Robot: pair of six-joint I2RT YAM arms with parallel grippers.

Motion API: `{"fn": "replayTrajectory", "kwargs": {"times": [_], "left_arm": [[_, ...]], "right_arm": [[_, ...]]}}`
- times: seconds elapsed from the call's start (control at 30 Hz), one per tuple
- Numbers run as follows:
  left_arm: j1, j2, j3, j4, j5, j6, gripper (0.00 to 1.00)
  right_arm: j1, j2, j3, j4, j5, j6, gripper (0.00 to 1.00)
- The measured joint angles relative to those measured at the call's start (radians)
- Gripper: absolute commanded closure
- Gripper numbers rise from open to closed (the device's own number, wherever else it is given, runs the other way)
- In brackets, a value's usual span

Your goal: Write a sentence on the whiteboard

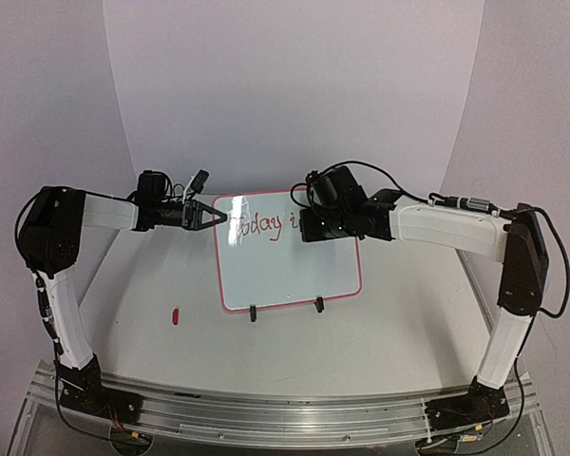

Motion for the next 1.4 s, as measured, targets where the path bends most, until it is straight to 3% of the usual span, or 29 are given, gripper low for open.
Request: {"fn": "replayTrajectory", "kwargs": {"times": [0.53,1.4], "left_arm": [[0.0,0.0,0.0,0.001,0.002,0.003,1.0],[0.0,0.0,0.0,0.001,0.003,0.004,1.0]], "right_arm": [[-0.007,-0.056,-0.044,0.02,-0.051,-0.006,1.0],[-0.034,-0.067,-0.045,0.066,0.011,-0.005,1.0]]}}
